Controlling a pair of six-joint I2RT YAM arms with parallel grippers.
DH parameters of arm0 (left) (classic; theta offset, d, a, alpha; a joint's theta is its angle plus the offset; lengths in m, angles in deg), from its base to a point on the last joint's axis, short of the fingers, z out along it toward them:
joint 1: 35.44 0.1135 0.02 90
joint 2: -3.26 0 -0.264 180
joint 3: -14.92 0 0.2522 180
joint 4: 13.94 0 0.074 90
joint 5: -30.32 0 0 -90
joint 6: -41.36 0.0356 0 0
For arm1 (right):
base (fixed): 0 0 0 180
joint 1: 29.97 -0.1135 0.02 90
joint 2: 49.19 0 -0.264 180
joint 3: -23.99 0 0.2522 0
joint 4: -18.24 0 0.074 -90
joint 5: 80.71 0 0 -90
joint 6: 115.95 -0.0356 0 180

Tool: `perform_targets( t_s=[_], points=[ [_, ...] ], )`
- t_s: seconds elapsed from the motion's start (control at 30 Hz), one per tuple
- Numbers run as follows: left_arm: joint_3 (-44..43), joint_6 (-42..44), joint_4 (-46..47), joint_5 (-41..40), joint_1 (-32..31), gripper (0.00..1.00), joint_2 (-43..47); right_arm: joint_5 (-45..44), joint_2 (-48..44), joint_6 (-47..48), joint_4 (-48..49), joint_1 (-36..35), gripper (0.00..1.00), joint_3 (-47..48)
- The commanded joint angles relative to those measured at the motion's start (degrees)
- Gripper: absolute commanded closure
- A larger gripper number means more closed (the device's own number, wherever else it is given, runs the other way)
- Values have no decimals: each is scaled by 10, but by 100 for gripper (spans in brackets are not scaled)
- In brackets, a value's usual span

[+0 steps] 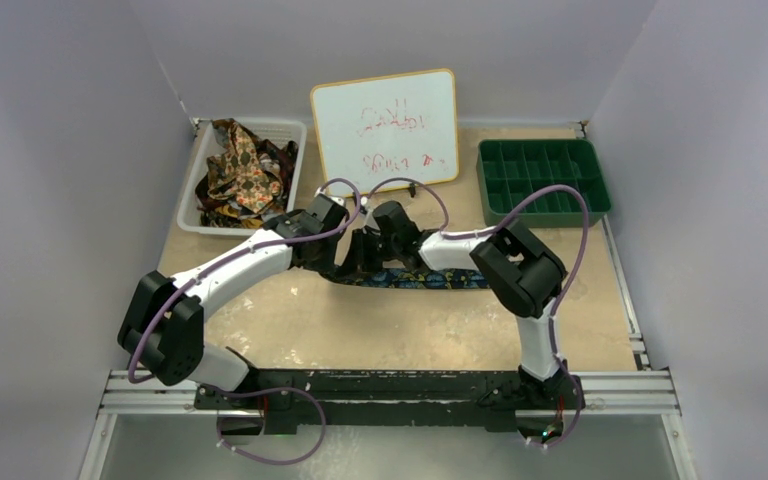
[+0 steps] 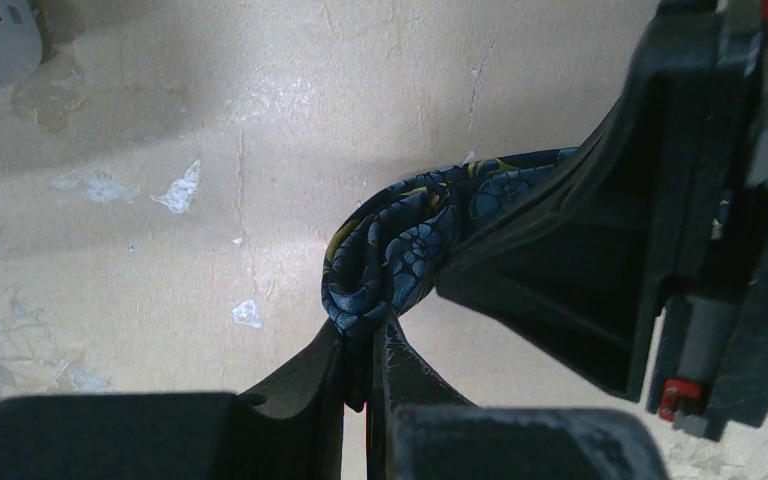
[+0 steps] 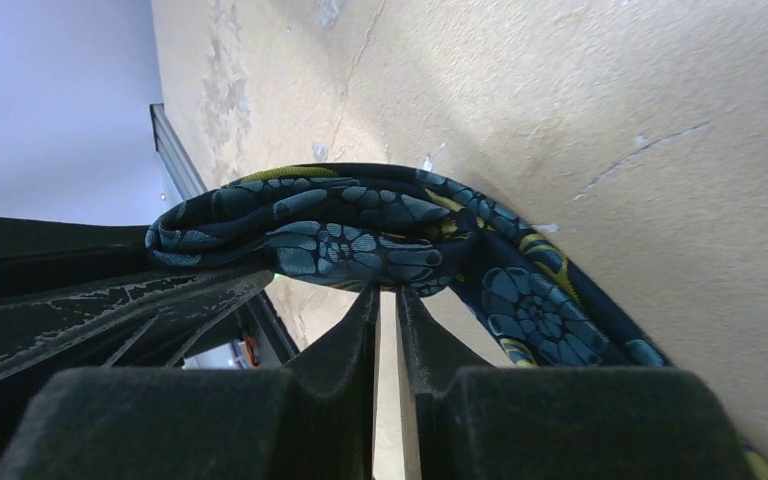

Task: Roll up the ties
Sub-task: Roll the tie at the center of the board.

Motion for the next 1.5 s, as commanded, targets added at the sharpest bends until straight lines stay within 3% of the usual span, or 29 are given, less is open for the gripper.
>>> perform_targets(
  t_s=[0.0, 0.37, 0.73, 1.07, 1.47],
  points=[
    [-11, -2, 10, -4, -1, 100, 3, 1, 12, -13, 14, -7, 87, 10],
    [-6, 10, 15, 19, -1, 100, 24, 13, 38, -16, 13, -1, 89, 29],
    [-10, 6, 13, 4, -2, 100, 17, -16, -51, -41, 45, 0, 90, -60],
    [-10, 5, 16, 6, -2, 100, 11, -41, 6, -38, 15, 6, 93, 0],
    [-17, 17, 31, 11, -2, 100, 7, -3, 51, -25, 32, 13, 91, 29]
  ],
)
